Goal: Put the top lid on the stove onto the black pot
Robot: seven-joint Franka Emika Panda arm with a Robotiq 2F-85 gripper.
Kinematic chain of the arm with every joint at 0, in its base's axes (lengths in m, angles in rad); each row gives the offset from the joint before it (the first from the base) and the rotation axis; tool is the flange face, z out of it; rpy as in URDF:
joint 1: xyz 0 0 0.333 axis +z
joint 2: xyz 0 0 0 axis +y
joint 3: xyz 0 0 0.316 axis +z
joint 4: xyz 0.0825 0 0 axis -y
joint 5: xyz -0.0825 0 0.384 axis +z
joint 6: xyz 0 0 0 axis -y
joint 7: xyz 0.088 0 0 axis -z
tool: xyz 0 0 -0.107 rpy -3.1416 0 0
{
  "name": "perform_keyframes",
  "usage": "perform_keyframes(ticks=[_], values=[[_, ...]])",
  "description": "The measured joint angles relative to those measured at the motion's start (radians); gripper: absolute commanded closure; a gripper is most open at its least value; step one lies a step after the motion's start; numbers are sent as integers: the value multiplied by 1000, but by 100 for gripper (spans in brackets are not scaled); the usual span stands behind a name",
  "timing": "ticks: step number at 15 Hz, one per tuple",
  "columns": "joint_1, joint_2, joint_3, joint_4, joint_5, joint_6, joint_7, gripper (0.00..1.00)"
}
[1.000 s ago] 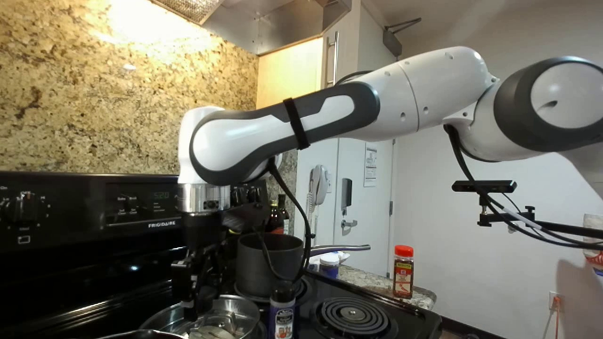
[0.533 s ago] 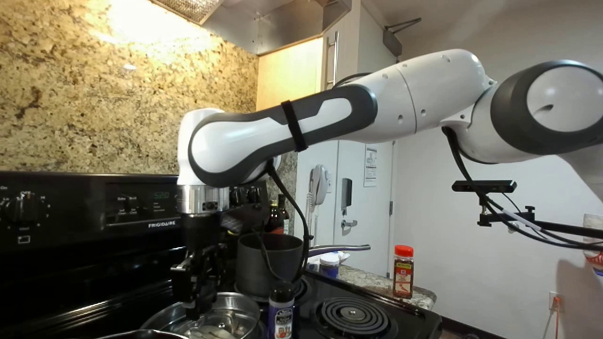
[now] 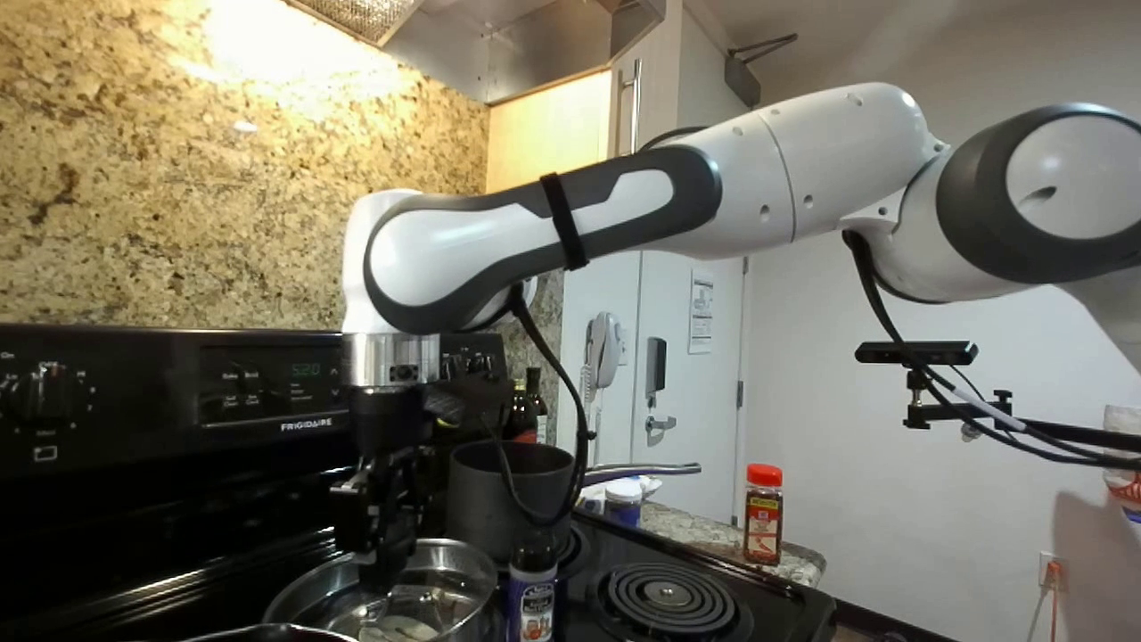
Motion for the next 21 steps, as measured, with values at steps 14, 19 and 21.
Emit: perform_keyframes(ticks=[14, 19, 21], values=[[42, -230, 49, -45, 0, -89, 0, 68], [78, -264, 108, -76, 0, -156, -31, 68], [96, -265, 127, -96, 0, -175, -54, 68]])
